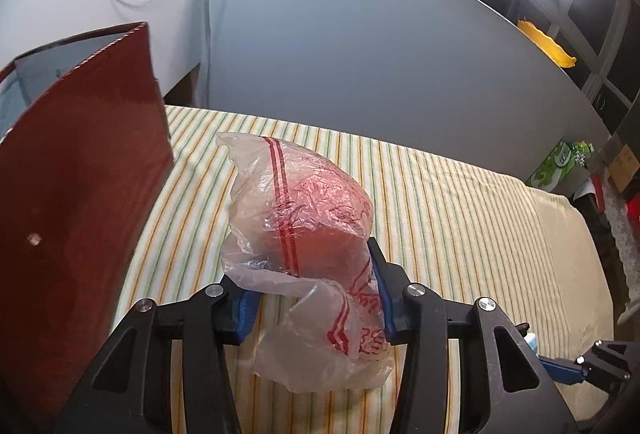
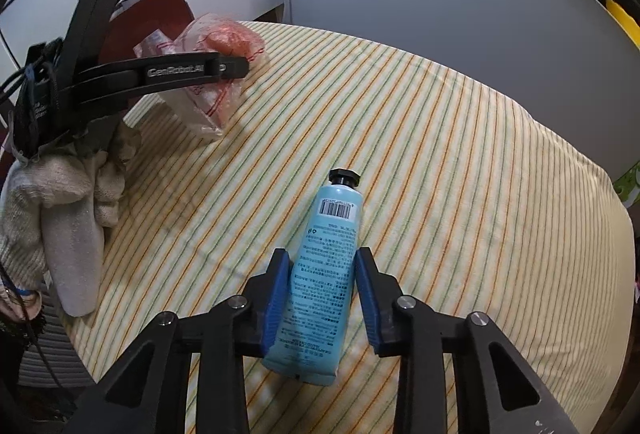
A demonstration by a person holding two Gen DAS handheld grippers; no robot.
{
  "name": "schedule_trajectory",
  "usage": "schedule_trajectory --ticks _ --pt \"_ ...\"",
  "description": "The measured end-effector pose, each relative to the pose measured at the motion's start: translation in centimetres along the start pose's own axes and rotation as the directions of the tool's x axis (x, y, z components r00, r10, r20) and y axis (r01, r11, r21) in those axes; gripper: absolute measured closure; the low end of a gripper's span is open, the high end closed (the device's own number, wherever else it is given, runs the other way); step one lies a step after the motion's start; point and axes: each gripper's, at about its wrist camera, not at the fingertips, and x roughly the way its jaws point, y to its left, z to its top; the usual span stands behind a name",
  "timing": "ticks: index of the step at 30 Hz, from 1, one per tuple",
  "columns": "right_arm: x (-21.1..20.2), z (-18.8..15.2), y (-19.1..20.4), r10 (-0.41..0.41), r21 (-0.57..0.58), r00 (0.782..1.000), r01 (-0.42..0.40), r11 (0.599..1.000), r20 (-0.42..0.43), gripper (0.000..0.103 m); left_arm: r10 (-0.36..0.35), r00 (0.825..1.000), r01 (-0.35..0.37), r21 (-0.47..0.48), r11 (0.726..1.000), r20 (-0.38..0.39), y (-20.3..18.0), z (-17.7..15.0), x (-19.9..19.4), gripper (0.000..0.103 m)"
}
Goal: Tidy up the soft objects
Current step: 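Close the left tool on the pink plastic bag while the right tool grasps the blue tube, then lift and carry the pink bag with the left tool while the right tool carries the blue tube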
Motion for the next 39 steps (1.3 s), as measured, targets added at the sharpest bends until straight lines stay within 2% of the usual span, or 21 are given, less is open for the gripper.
schedule_trajectory --ticks 10,17,22,25,29,31,35,39 --pt "-1.4 -1.2 -1.3 0.044 0.074 0.999 -0.046 0.996 0.032 0.075 -0.036 0.999 0.036 0.004 0.999 0.040 0.8 -1.9 -3.9 0.058" --pt "-3.6 -1.8 -1.6 0.050 0.090 0.996 -0.056 0.994 0.070 0.076 -0.052 0.996 0.048 0.047 0.998 0.076 0.5 -2.8 -7.2 0.058" --pt "-3.9 -2.4 -1.0 0.034 0.068 0.997 -0.038 0.997 0.064 0.077 -0.058 0.995 0.053 0.068 0.996 0.081 0.5 -3.3 -8.2 0.058" --pt "-2.7 -1.9 -0.9 0.041 0.075 0.998 -0.044 0.996 0.044 0.077 -0.067 0.995 0.061 0.075 0.995 0.080 0.5 -3.4 -8.6 0.058" --pt "-1.3 -1.7 -2.4 0.102 0.127 0.995 -0.100 0.987 -0.009 0.078 -0.080 0.993 0.073 0.078 0.994 0.086 0.4 -3.4 -9.3 0.058" --pt "-1.2 -1.5 -3.3 0.154 0.173 0.988 -0.152 0.973 -0.002 0.078 -0.084 0.992 0.077 0.078 0.994 0.091 0.3 -3.5 -9.5 0.058" --pt "-1.2 -1.6 -5.1 0.275 0.285 0.961 -0.272 0.919 0.031 0.078 -0.096 0.991 0.088 0.083 0.993 0.097 0.4 -3.3 -10.0 0.058" --pt "-0.9 -1.8 -5.8 0.384 0.361 0.920 -0.384 0.850 0.074 0.078 -0.105 0.989 0.097 0.082 0.992 0.102 0.4 -3.4 -10.6 0.058"
